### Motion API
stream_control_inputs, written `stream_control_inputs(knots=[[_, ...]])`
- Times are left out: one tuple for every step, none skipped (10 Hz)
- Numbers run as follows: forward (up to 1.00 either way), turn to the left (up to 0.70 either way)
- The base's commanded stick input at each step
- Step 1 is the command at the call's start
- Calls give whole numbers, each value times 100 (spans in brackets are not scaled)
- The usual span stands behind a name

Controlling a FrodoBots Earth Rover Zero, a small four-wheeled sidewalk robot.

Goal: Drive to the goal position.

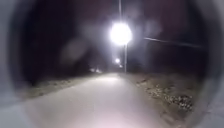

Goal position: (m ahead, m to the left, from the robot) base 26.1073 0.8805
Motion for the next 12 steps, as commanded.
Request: stream_control_inputs(knots=[[100, 26], [100, 3], [100, 0], [100, 0], [100, 0], [100, 0], [100, 0], [100, 0], [100, 0], [100, 0], [100, 0], [100, 0]])
